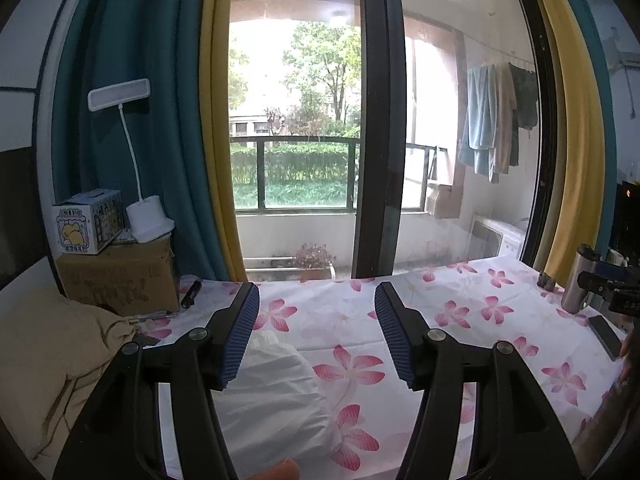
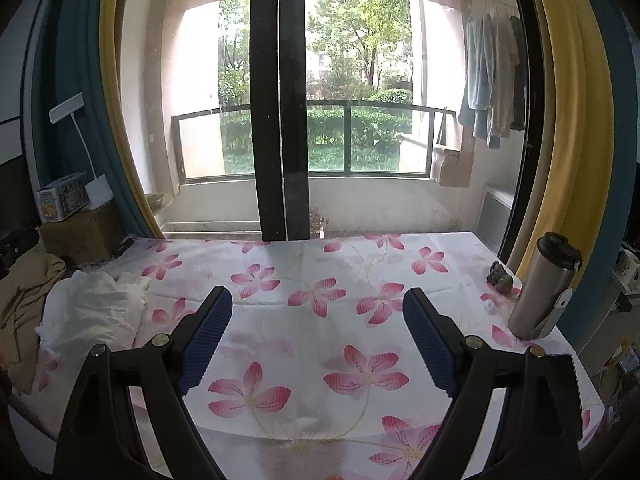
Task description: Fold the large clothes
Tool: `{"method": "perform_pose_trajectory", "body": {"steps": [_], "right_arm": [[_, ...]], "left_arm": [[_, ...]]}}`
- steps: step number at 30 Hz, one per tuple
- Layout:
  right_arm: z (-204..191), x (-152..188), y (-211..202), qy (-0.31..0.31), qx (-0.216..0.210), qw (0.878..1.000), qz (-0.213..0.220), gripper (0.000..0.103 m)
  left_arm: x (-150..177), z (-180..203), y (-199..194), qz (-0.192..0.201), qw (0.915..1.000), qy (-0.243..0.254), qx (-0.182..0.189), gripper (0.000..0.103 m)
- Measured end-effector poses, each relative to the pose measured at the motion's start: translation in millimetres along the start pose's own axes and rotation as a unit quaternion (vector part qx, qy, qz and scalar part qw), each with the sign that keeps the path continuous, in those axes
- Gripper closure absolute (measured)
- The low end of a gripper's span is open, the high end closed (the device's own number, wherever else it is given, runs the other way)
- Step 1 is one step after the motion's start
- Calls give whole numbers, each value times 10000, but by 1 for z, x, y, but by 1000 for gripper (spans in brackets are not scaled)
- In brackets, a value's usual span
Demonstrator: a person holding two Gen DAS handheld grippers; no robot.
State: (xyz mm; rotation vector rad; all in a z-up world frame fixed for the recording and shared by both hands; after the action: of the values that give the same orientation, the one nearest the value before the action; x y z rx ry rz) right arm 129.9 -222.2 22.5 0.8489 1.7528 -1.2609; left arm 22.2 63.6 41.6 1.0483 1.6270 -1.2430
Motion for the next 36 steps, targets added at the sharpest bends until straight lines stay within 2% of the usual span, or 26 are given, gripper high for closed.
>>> {"method": "perform_pose_trajectory", "body": {"steps": [7, 8, 10, 15, 19, 26, 36], "right_arm": [[-7, -8, -9, -124, -4, 9998, 137, 15], [-9, -9, -11, -158, 3, 9997, 174, 13], [-11, -12, -15, -189, 0, 9995, 254, 4], [-16, -19, -23, -241, 31, 9988, 425, 3], [-18, -21, -26, -257, 73, 9983, 512, 2], [-20, -20, -25, -221, 73, 9986, 484, 2], [-22, -19, -23, -198, 84, 9988, 428, 2]], "left_arm": [[-6, -5, -4, 136, 9999, 30, -67, 39], [-8, -6, -5, 158, 9998, 24, -74, 39], [-10, -8, -7, 205, 9997, 10, -98, 39], [-13, -11, -10, 239, 9997, 6, -108, 37], [-9, -12, -10, 194, 9998, 27, -74, 27], [5, -17, -6, 6, 9999, -30, -116, 27], [11, -26, -6, -36, 9997, -159, -186, 27]]}}
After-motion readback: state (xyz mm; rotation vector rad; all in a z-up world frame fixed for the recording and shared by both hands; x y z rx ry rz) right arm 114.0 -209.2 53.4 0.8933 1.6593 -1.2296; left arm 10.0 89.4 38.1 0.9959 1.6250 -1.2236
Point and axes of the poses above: each gripper's, at about its wrist camera, not at the fingertips, and y roughly the way its jaws point, z to its right, x to its underside, the point moved 6 cm from there along y, roughly the way its jaws point, and after that the axes turned 12 degrees about y, right-handed, at the moved point
